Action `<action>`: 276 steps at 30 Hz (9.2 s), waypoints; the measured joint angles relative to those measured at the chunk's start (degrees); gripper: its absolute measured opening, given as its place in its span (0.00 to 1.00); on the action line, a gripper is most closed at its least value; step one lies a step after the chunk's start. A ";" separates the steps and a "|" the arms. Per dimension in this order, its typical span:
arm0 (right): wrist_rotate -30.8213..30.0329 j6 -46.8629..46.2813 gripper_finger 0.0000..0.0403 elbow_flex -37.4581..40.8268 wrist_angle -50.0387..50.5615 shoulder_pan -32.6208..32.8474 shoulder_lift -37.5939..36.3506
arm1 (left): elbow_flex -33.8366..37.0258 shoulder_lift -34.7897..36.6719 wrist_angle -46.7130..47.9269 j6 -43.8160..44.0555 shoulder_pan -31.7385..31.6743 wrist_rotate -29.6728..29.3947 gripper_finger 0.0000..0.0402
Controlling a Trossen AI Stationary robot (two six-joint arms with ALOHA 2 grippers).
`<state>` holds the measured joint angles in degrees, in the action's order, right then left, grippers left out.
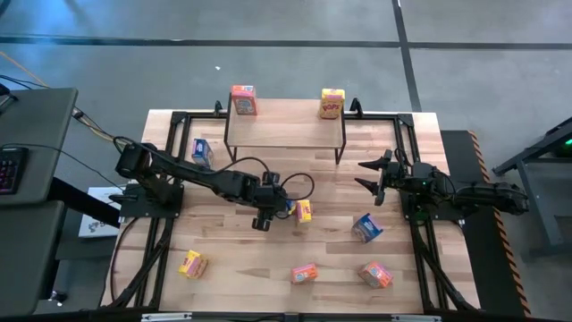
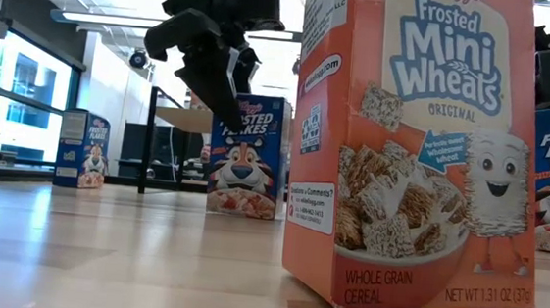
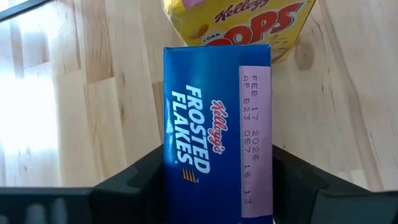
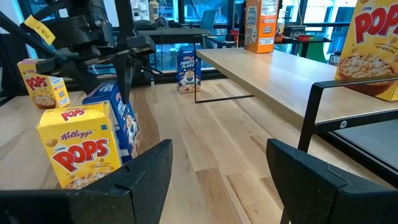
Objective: Stack cereal on shelf
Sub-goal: Put the middle blue cereal box on the shelf, then put the right yellow cereal box on the shelf aligned with the other yellow cereal box
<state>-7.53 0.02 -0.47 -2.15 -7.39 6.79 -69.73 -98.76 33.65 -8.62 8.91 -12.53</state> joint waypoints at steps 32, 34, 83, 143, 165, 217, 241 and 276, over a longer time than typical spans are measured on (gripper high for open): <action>0.00 0.00 0.63 0.00 0.00 0.01 -0.02 | 0.00 19.61 -2.38 -13.90 -2.35 -15.08 0.46; 0.00 0.02 0.63 0.00 0.00 0.01 0.00 | 0.00 20.30 -4.78 -18.39 -4.14 -17.31 0.46; 0.00 0.01 0.63 0.00 0.00 0.00 -0.02 | -37.86 -3.72 15.97 -27.32 -39.76 9.05 0.46; 0.00 0.00 0.63 0.00 0.00 0.01 0.00 | -38.14 -7.82 17.44 -31.02 -40.44 10.45 0.48; 0.00 0.00 0.63 0.00 0.00 0.01 0.00 | -38.14 -7.82 15.77 -32.02 -41.22 10.47 0.55; 0.00 0.01 0.63 0.00 0.00 -0.01 -0.02 | -38.14 -4.79 13.09 -33.46 -41.92 7.12 0.82; 0.00 0.02 0.63 0.00 -0.02 -0.01 -0.02 | -31.84 11.57 25.32 -13.35 -40.18 13.49 0.82; 0.00 0.01 0.63 0.00 0.00 0.01 -0.02 | 25.83 41.57 -22.43 9.01 -20.22 8.80 0.82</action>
<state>-7.53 0.02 -0.47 -2.15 -7.38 6.76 -43.90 -57.19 11.22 0.39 -11.31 -3.73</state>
